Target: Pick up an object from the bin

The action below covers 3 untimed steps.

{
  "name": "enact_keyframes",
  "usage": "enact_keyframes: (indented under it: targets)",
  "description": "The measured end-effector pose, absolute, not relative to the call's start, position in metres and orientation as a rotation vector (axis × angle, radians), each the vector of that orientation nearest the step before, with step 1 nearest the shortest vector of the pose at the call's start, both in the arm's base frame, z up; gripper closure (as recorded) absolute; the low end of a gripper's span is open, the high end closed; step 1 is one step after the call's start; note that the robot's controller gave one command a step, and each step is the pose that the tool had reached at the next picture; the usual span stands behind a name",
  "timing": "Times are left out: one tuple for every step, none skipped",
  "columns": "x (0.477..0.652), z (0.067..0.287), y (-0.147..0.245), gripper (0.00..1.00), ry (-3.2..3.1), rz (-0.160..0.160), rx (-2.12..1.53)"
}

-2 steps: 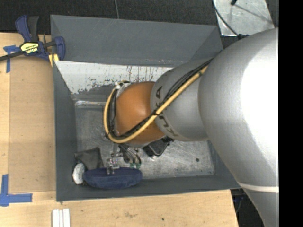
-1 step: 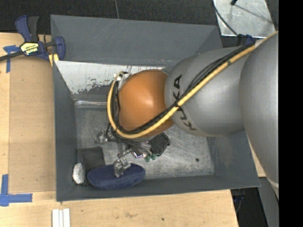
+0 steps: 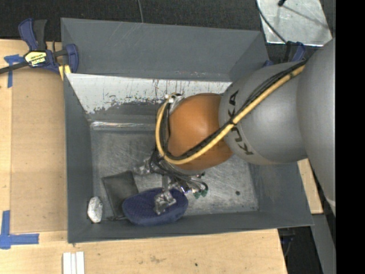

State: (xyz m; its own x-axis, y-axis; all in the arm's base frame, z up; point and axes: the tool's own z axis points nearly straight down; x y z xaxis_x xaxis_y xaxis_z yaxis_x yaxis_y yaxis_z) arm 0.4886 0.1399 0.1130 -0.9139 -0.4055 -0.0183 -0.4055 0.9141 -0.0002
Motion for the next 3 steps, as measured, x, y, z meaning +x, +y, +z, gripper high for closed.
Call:
enact_keyframes:
  targets:
    - [0.565,0.075,0.095,0.00,3.091,0.019,-0.644]
    - [0.567,0.080,0.094,1.00,3.080,0.009,-0.645]
    - [0.576,0.218,0.084,1.00,2.968,-0.002,-0.998]
